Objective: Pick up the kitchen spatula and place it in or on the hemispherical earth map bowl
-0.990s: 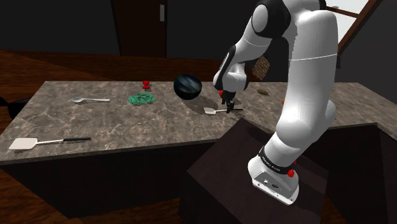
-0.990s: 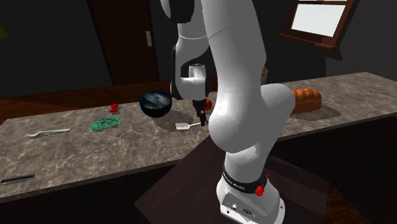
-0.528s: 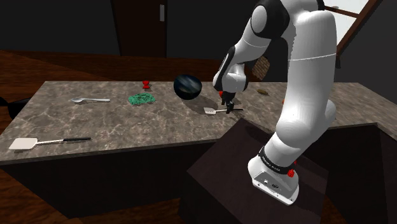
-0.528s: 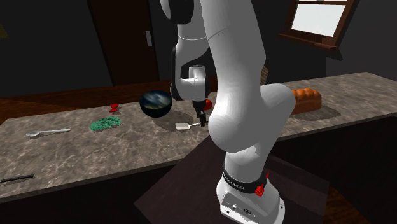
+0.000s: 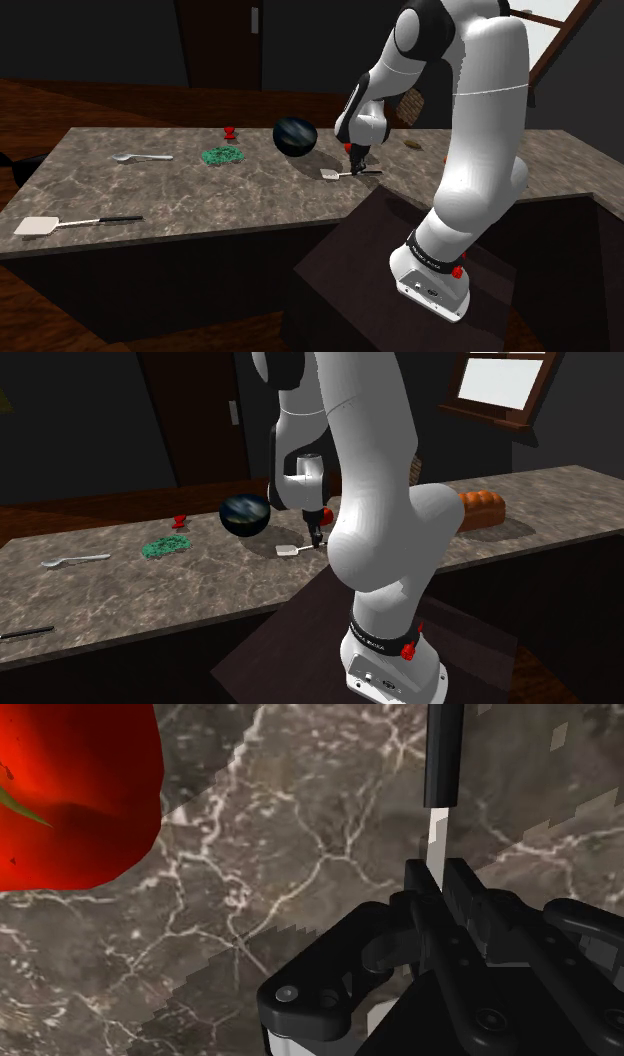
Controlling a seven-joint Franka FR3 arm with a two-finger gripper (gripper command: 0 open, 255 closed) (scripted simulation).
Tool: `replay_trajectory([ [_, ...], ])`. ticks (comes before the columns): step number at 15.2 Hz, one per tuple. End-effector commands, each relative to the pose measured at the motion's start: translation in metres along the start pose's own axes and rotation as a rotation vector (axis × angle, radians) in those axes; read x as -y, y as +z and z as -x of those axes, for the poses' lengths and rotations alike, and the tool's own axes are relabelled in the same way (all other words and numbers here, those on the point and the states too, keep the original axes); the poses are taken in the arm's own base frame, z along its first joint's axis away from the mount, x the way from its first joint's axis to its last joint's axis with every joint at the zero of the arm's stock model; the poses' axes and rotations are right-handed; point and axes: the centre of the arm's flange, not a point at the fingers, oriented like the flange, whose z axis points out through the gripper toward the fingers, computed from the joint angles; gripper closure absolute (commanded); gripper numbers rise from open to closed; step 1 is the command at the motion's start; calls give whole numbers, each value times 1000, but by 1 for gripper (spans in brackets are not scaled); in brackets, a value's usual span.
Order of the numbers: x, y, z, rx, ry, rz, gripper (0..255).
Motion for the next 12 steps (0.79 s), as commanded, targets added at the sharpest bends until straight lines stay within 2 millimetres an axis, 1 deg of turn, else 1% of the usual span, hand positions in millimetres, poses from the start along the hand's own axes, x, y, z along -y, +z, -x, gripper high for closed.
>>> replay_trajectory([
  [1,0,0,0,0,0,0,255],
  [2,0,0,0,0,0,0,255],
  [12,0,-53,3,0,0,0,255],
])
